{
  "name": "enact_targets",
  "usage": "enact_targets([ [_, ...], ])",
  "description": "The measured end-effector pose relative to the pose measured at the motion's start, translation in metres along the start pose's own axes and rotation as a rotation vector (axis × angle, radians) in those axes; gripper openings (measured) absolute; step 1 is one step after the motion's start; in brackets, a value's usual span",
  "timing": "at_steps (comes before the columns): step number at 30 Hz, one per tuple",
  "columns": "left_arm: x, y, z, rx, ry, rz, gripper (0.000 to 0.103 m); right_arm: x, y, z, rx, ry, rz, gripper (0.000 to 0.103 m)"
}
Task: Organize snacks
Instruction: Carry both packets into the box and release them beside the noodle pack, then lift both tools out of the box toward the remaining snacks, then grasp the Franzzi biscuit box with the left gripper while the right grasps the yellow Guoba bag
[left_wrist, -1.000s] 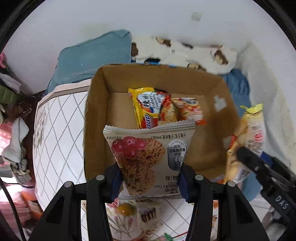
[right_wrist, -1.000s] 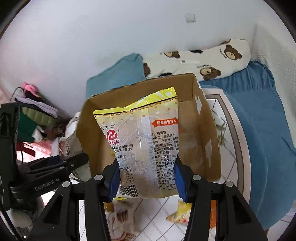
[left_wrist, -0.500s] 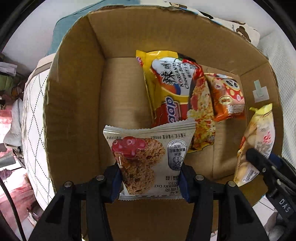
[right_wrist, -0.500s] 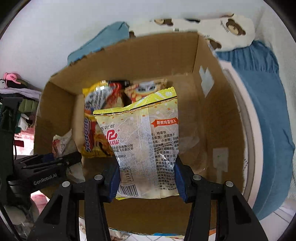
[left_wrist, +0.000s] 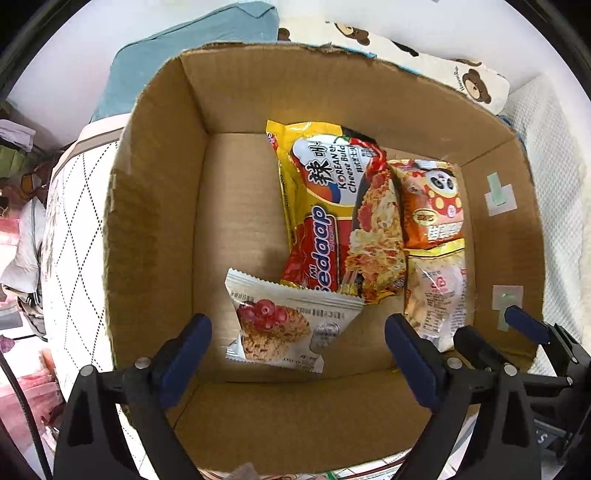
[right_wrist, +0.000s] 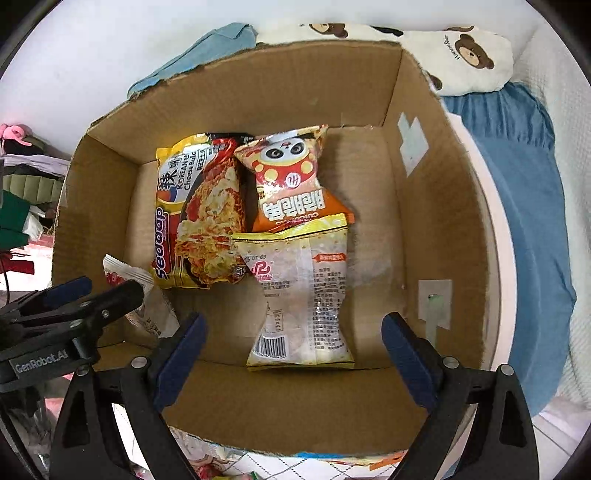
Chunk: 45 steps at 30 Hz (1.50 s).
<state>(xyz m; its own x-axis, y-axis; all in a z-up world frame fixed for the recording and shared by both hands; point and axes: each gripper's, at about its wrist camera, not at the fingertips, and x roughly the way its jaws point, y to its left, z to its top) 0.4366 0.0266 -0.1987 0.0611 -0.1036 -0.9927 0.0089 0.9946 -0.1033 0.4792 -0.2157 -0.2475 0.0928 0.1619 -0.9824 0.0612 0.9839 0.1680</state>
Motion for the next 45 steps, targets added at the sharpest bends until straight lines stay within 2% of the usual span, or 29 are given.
enact_targets([
  [6, -0.024, 0.003, -0.013, -0.02, -0.062, -0.011, 0.096, -0.021, -0.004, -0.01, 0.001, -0.054, -0.008, 0.097],
  [11, -0.049, -0.002, -0.025, -0.018, -0.165, 0.014, 0.096, -0.045, 0.001, -0.027, -0.026, -0.137, -0.032, 0.097],
  [22, -0.109, -0.012, -0.074, -0.003, -0.38, 0.024, 0.096, -0.107, 0.015, -0.07, -0.081, -0.323, -0.055, 0.097],
  [29, -0.147, -0.019, -0.109, 0.013, -0.478, 0.014, 0.096, -0.152, 0.024, -0.104, -0.105, -0.444, -0.047, 0.097],
  [34, -0.166, -0.021, -0.129, 0.018, -0.535, 0.01, 0.096, -0.176, 0.026, -0.129, -0.104, -0.495, -0.02, 0.097],
  [38, -0.167, -0.017, -0.144, 0.004, -0.543, -0.003, 0.096, -0.184, 0.022, -0.146, -0.08, -0.501, 0.029, 0.097],
  [41, -0.152, -0.014, -0.158, -0.002, -0.517, 0.006, 0.096, -0.173, 0.013, -0.158, -0.057, -0.472, 0.038, 0.097],
  [45, -0.101, -0.005, -0.171, -0.021, -0.399, 0.038, 0.096, -0.13, -0.013, -0.168, 0.002, -0.352, 0.036, 0.097],
])
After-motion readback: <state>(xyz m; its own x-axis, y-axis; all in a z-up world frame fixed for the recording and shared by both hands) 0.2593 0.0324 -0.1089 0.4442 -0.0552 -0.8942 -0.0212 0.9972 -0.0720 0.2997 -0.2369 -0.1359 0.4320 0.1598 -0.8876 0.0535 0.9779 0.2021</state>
